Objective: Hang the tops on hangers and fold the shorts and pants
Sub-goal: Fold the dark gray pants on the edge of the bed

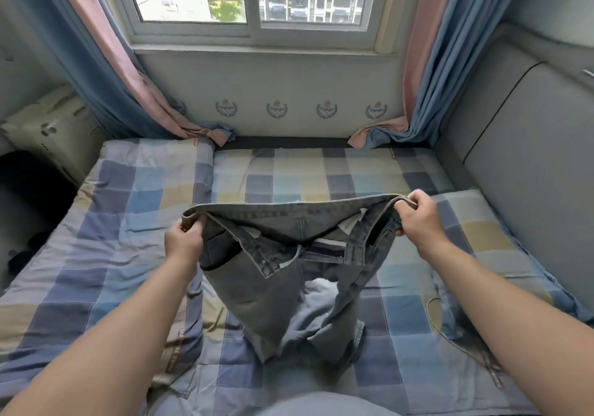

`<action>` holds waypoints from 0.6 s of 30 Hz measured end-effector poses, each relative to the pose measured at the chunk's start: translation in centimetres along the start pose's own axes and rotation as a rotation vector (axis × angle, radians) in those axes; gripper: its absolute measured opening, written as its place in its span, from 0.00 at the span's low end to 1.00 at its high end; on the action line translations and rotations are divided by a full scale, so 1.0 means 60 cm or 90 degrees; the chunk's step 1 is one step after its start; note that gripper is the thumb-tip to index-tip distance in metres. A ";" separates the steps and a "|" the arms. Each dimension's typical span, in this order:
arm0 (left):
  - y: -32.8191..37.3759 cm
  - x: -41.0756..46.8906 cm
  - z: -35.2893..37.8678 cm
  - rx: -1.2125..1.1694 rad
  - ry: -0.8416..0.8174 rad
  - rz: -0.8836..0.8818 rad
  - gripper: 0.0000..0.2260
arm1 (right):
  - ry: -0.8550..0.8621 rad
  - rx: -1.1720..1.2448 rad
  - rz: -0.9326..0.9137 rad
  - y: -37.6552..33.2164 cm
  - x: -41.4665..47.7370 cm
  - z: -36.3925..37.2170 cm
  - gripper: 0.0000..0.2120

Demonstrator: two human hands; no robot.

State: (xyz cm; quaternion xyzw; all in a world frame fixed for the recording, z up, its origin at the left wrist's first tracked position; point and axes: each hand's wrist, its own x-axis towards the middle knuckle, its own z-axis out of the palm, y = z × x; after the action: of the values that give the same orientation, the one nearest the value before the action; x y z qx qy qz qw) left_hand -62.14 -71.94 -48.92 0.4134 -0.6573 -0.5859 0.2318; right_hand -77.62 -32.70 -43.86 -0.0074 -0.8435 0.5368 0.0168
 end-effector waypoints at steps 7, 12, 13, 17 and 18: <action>0.280 0.083 0.013 0.062 0.043 0.241 0.07 | 0.064 -0.016 -0.214 -0.248 0.119 -0.049 0.07; 0.499 0.098 0.001 0.076 0.084 0.276 0.12 | 0.089 -0.042 -0.310 -0.445 0.175 -0.106 0.06; 0.542 0.096 -0.002 0.076 0.100 0.275 0.11 | 0.105 -0.037 -0.319 -0.487 0.183 -0.119 0.06; 0.705 0.080 -0.018 0.048 0.123 0.287 0.11 | 0.177 -0.079 -0.374 -0.653 0.199 -0.177 0.08; 0.743 0.074 -0.024 0.031 0.121 0.297 0.11 | 0.200 -0.093 -0.386 -0.692 0.200 -0.193 0.08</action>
State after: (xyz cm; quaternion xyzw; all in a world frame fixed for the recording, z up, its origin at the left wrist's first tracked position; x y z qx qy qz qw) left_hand -75.56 -77.66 -6.51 0.3092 -0.7239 -0.4595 0.4113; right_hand -88.96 -39.44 -1.13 0.1601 -0.8306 0.4378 0.3048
